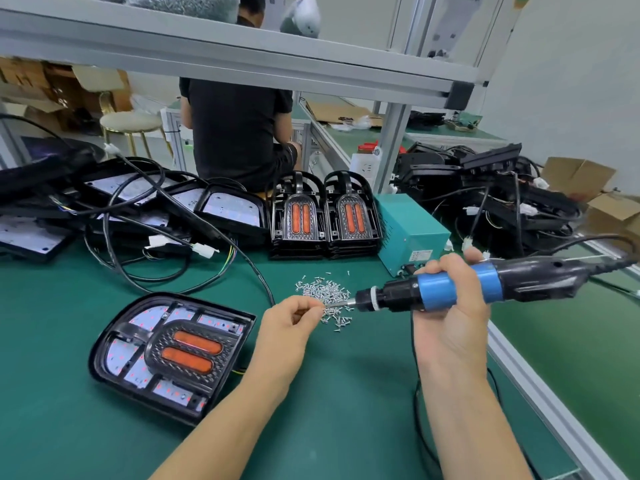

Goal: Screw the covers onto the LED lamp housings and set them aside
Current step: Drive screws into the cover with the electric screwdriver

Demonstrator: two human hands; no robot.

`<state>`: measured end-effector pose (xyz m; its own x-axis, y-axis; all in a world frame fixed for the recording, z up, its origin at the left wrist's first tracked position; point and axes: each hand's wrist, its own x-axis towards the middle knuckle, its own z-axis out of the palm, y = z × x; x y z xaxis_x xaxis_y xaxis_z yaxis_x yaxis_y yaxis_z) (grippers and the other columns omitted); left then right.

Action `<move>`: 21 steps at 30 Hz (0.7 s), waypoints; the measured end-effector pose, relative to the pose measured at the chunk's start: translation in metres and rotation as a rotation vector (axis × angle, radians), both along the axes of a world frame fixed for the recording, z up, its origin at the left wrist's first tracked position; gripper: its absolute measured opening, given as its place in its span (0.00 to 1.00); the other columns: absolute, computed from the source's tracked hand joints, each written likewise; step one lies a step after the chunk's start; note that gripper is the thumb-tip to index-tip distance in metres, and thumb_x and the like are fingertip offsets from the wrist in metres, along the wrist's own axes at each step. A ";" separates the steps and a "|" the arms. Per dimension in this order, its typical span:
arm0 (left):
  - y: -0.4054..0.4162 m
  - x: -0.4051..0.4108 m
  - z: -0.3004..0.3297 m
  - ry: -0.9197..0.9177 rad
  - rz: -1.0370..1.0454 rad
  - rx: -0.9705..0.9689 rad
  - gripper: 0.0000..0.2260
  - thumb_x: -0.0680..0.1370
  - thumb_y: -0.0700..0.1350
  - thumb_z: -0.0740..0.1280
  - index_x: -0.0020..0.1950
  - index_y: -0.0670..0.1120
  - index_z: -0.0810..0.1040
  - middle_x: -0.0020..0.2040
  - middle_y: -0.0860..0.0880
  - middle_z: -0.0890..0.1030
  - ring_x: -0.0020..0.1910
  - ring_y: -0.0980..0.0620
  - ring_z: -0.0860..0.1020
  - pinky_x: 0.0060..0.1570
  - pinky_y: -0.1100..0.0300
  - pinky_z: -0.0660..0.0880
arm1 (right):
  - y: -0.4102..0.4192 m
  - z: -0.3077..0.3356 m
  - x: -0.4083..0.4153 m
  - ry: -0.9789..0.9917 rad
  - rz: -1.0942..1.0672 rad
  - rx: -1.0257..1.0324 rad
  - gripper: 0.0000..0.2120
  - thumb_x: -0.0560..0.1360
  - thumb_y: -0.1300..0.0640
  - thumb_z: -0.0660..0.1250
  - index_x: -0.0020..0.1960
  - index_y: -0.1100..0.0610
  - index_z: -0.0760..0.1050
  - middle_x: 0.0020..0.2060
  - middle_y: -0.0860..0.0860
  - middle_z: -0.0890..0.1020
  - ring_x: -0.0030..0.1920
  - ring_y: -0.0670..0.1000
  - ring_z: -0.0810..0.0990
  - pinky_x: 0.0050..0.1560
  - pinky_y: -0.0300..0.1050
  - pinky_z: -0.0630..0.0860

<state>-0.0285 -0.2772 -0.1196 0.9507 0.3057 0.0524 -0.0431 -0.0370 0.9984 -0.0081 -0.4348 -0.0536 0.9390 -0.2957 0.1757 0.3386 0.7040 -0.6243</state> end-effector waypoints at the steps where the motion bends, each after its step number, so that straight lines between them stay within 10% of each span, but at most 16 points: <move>1: 0.000 -0.002 0.002 -0.012 -0.001 -0.046 0.08 0.77 0.38 0.67 0.41 0.49 0.80 0.31 0.61 0.78 0.32 0.65 0.72 0.37 0.77 0.68 | -0.001 0.004 -0.001 -0.018 0.012 0.006 0.14 0.76 0.68 0.64 0.49 0.49 0.71 0.32 0.45 0.76 0.34 0.45 0.76 0.43 0.38 0.76; 21: 0.003 -0.013 0.012 -0.074 -0.036 -0.113 0.07 0.77 0.39 0.66 0.43 0.49 0.80 0.32 0.61 0.78 0.34 0.64 0.74 0.40 0.77 0.70 | 0.005 0.018 -0.010 -0.098 0.039 -0.012 0.13 0.76 0.68 0.64 0.50 0.49 0.72 0.33 0.45 0.75 0.35 0.45 0.76 0.50 0.43 0.74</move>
<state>-0.0414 -0.2742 -0.1076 0.9559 0.2797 0.0900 -0.1162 0.0787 0.9901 -0.0182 -0.4303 -0.0356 0.9278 -0.2563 0.2710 0.3709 0.7103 -0.5982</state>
